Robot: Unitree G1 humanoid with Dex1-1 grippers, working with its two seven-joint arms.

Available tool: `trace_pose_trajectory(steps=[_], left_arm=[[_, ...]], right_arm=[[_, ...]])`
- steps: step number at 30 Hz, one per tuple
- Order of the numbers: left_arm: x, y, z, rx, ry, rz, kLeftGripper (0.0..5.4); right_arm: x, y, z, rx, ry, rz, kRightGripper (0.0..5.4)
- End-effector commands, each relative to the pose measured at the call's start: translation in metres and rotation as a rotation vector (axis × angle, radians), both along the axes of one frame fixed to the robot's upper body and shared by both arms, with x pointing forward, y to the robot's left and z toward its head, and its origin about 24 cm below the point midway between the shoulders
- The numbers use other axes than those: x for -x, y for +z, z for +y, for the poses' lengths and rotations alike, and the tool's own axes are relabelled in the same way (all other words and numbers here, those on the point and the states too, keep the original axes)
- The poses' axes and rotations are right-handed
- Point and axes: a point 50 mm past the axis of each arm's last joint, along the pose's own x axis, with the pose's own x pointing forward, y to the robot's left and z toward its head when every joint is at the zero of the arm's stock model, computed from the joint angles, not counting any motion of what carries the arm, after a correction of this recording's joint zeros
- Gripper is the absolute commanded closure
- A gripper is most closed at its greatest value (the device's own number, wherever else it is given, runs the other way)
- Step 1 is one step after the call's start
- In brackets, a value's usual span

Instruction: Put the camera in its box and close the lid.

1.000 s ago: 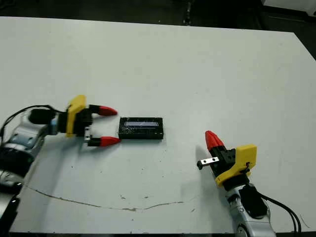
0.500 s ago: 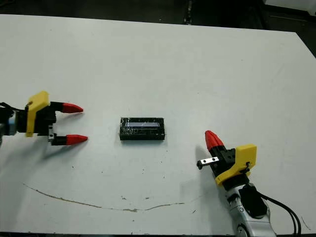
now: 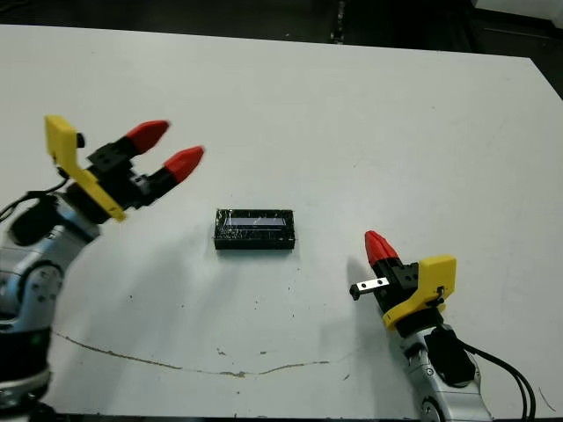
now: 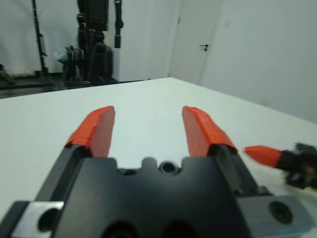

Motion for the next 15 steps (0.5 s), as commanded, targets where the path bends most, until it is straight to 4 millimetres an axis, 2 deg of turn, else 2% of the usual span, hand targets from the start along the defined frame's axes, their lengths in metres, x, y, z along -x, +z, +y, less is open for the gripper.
trace_pose_trajectory(steps=[1, 6, 10, 15], left_arm=[[0.005, -0.005, -0.018, -0.005, 0.015, 0.058, 2.49], [0.003, -0.011, -0.040, -0.023, 0.031, 0.119, 3.25], [-0.001, -0.020, -0.051, -0.080, 0.034, 0.145, 3.89], [-0.005, -0.037, -0.062, -0.112, 0.055, 0.263, 4.65]], right_arm=[[0.002, -0.002, -0.003, 0.025, -0.016, 0.016, 5.40], [0.002, -0.003, -0.003, 0.015, -0.017, 0.021, 5.40], [0.002, -0.003, -0.003, 0.016, -0.026, 0.026, 5.40], [0.003, -0.003, -0.002, 0.034, -0.032, 0.019, 5.40]])
